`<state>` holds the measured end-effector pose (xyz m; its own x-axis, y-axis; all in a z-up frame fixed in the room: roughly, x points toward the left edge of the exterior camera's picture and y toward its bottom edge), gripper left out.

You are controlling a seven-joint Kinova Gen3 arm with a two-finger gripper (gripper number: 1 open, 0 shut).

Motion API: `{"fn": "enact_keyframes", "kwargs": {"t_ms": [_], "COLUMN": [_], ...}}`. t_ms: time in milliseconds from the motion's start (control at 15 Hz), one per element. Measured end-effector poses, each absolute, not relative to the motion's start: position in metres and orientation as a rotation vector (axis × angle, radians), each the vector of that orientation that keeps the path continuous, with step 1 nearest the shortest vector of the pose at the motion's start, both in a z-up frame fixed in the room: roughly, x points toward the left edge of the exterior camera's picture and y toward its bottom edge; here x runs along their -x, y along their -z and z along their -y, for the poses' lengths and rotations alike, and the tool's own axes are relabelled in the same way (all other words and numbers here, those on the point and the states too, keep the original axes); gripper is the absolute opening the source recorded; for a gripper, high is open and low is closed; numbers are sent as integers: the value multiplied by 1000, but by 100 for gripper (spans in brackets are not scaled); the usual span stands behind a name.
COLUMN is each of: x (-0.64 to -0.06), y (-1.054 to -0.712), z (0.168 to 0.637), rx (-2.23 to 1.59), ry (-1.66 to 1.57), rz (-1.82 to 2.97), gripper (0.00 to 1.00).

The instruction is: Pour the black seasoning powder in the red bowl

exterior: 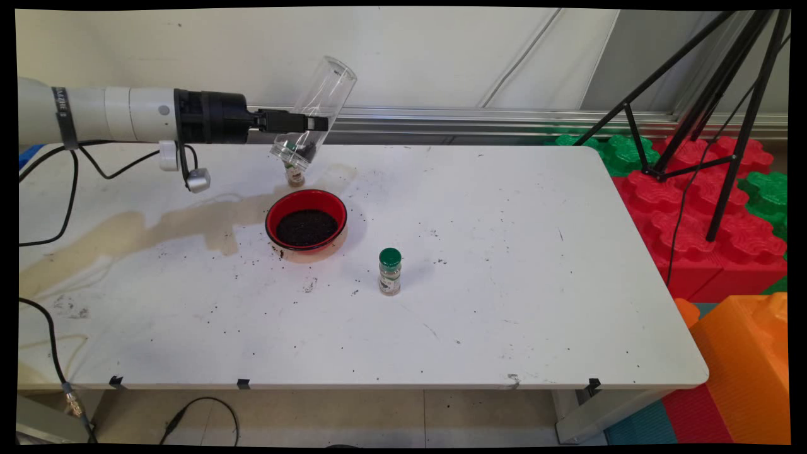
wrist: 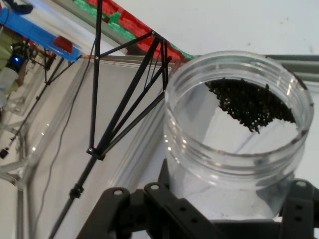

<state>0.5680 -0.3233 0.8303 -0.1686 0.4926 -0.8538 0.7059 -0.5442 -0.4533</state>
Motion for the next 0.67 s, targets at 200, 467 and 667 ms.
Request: {"fn": "enact_keyframes", "kwargs": {"t_ms": [200,467,667], "x": [-569,-570,-569], "y": [-830,-831,-833], "z": [323,322,322], "rx": [-1868,-1801,-1748], "ry": [1825,1872,1904], "rz": [-1498,-1673,-1795], "gripper": [0,0,0]}}
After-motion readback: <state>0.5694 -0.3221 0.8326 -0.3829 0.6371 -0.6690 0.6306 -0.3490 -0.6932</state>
